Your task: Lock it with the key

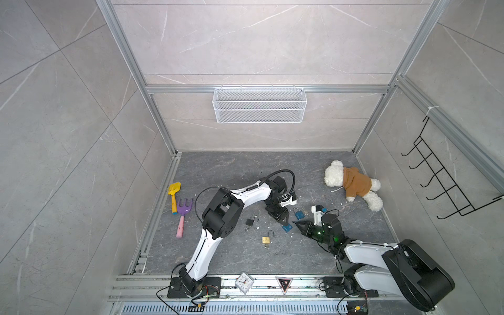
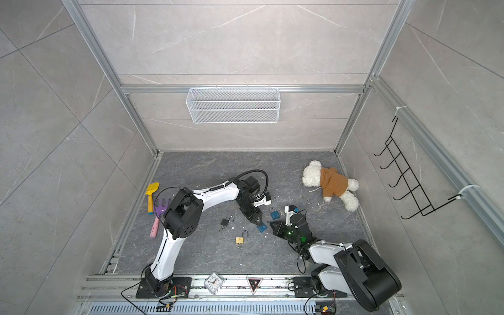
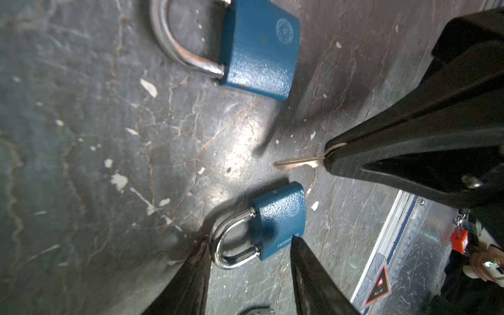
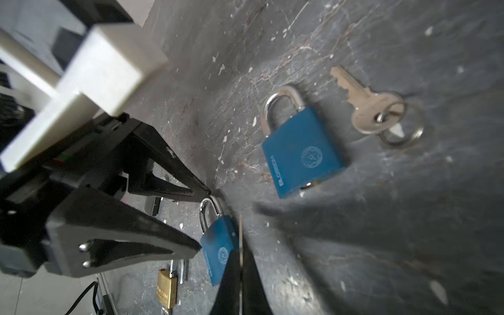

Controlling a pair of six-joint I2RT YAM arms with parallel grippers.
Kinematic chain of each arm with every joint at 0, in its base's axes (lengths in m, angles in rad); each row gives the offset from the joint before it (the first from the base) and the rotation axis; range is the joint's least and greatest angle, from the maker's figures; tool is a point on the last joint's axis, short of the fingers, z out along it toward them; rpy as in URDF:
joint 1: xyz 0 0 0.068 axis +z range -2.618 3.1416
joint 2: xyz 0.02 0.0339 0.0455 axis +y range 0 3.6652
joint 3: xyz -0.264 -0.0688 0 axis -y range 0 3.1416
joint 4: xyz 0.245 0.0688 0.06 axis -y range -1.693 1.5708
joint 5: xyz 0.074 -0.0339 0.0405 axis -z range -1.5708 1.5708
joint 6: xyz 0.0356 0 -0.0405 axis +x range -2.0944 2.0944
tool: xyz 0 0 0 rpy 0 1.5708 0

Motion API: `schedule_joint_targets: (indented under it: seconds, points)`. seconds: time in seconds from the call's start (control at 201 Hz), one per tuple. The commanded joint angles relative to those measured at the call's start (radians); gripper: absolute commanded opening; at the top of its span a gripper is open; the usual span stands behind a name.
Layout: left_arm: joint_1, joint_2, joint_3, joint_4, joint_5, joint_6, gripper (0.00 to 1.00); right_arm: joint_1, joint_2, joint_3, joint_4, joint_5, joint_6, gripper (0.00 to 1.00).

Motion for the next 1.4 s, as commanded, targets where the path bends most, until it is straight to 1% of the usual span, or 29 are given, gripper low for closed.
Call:
schedule_joint_targets:
  seconds: [0.0,0.124,0.214,0.284,0.378,0.547,0.652,0.746,0.821,0.901,1.06,1.204,1.289,1.393]
  points:
    - [0.005,-0.028,0.030,0.002,-0.022,0.013,0.52,0.012,0.049,0.034,0.084,0.023,0.021,0.00]
    - [0.015,-0.076,-0.004,0.040,-0.038,-0.002,0.53,0.019,0.088,0.054,0.096,0.028,0.015,0.00]
    - [0.024,-0.135,-0.065,0.111,-0.057,-0.030,0.55,0.021,0.103,0.062,0.095,0.028,0.008,0.00]
    - [0.036,-0.201,-0.140,0.198,-0.077,-0.060,0.55,0.021,0.116,0.065,0.096,0.029,0.006,0.01]
    - [0.045,-0.308,-0.268,0.339,-0.069,-0.092,0.55,0.026,0.138,0.068,0.106,0.026,0.006,0.01]
    - [0.052,-0.481,-0.466,0.565,-0.113,-0.185,0.55,0.034,0.157,0.062,0.131,0.037,0.012,0.03]
    - [0.052,-0.580,-0.584,0.684,-0.134,-0.230,0.54,0.038,0.156,0.063,0.129,0.040,0.013,0.09]
    - [0.052,-0.682,-0.714,0.831,-0.123,-0.255,0.54,0.045,0.157,0.068,0.112,0.049,0.010,0.16]
    - [0.053,-0.759,-0.800,0.918,-0.153,-0.272,0.54,0.050,0.154,0.070,0.096,0.059,0.007,0.19]
    - [0.051,-0.818,-0.852,0.947,-0.196,-0.281,0.54,0.054,0.149,0.066,0.088,0.069,0.007,0.23]
    - [0.050,-0.883,-0.906,0.946,-0.208,-0.267,0.54,0.057,0.113,0.066,0.046,0.089,-0.001,0.23]
    - [0.049,-0.919,-0.947,0.982,-0.258,-0.307,0.54,0.057,0.030,0.079,-0.066,0.118,-0.027,0.24]
    - [0.050,-0.932,-0.974,1.017,-0.347,-0.363,0.53,0.058,-0.035,0.099,-0.168,0.138,-0.046,0.26]
    - [0.053,-0.950,-1.031,1.084,-0.453,-0.444,0.52,0.073,-0.128,0.135,-0.319,0.175,-0.073,0.34]
